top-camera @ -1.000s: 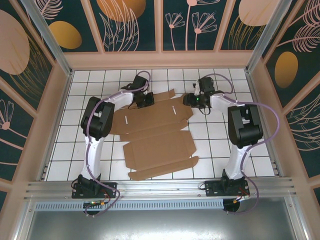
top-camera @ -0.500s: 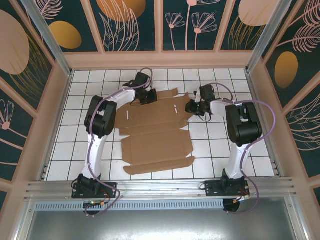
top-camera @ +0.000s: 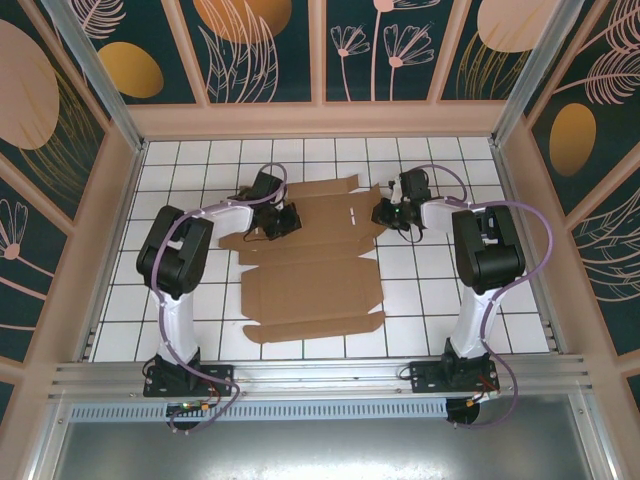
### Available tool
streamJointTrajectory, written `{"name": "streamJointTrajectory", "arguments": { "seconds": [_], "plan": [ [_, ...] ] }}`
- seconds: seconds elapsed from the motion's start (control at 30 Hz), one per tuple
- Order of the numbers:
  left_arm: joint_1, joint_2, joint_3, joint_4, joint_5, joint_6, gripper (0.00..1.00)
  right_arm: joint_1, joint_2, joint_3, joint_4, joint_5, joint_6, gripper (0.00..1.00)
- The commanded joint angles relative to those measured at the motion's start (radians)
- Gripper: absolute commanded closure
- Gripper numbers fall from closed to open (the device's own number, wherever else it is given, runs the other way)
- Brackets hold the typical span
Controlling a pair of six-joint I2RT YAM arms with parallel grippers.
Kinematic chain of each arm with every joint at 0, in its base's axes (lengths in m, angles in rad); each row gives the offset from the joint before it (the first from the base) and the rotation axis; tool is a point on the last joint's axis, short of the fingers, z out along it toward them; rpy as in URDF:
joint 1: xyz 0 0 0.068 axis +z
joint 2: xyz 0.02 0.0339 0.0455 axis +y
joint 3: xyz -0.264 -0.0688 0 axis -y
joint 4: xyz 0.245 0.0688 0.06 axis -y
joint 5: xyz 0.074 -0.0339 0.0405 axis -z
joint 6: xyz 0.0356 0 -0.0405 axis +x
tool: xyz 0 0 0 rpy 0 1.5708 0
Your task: Fold the paper box
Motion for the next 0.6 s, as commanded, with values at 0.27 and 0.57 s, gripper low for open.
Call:
{"name": "streamJointTrajectory", "arguments": {
  "seconds": [0.27, 0.57],
  "plan": [
    [0.005, 0.038, -0.018, 0.035, -0.036, -0.024, 1.00, 0.094, -0.070, 0.128, -0.166, 0.106, -0.059, 0.86],
    [0.005, 0.035, -0.029, 0.044, -0.030, -0.030, 1.00, 0.227, -0.066, 0.235, -0.270, 0.182, -0.073, 0.83]
  ]
}}
